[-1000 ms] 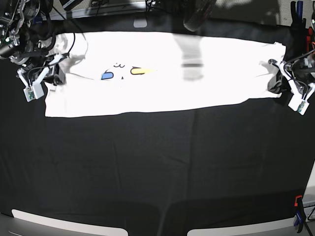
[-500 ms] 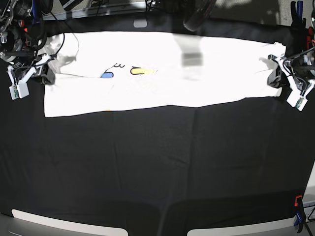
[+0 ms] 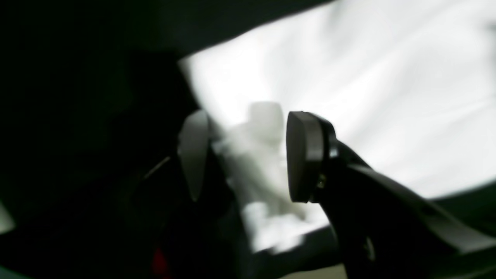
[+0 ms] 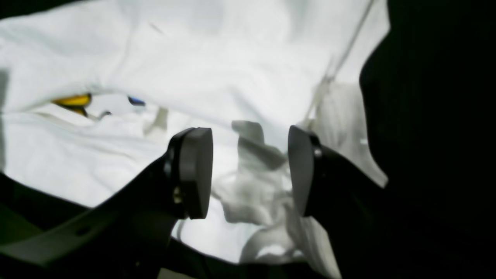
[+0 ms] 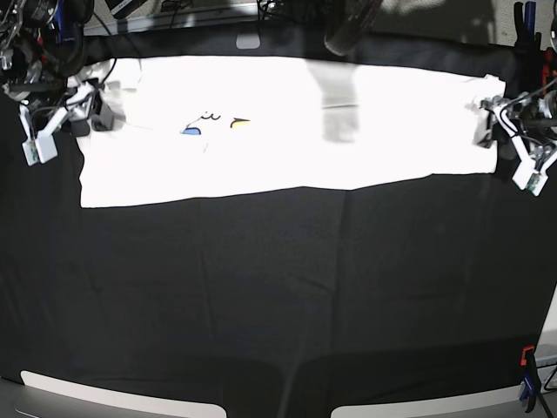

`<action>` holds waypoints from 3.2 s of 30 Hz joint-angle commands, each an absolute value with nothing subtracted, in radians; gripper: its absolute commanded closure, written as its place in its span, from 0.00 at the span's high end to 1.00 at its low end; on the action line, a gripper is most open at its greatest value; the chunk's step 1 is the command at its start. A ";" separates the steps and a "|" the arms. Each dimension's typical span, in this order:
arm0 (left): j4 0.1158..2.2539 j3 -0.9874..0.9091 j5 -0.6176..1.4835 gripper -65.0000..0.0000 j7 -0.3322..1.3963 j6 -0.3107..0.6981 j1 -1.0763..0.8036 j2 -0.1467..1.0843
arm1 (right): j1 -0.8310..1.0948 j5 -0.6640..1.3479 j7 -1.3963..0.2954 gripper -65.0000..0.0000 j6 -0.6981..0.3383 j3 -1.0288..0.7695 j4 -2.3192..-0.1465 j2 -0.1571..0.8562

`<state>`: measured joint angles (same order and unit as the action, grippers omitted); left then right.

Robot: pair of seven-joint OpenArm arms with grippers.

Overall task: Layout the t-shirt on the table in an organized manner, then fold the t-shirt properly
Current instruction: 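Lay the folded edge down with both grippers and release, then grasp the folded strip's ends with both grippers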

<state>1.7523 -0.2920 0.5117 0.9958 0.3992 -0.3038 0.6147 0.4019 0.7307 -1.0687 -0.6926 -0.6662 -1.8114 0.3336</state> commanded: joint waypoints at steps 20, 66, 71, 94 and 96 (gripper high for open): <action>1.732 -0.303 0.617 0.47 0.845 0.264 -0.260 0.689 | 0.394 0.738 -1.040 0.47 -0.698 -0.676 -1.830 0.382; 1.145 -0.536 1.470 0.47 1.301 0.645 -0.232 0.516 | 0.394 1.032 -1.179 0.46 -0.698 -0.676 -1.945 0.382; 1.145 -0.536 1.389 0.47 1.267 0.645 -0.232 0.471 | 0.394 1.032 -1.179 0.46 -0.698 -0.676 -1.945 0.382; 1.184 -0.535 1.117 0.00 1.188 0.589 -0.066 0.637 | 0.393 1.032 -1.074 0.46 -0.698 -0.676 -1.945 0.382; 1.247 -0.535 1.115 0.00 1.197 0.554 -0.067 0.626 | 0.393 1.032 -1.074 0.46 -0.698 -0.676 -1.945 0.382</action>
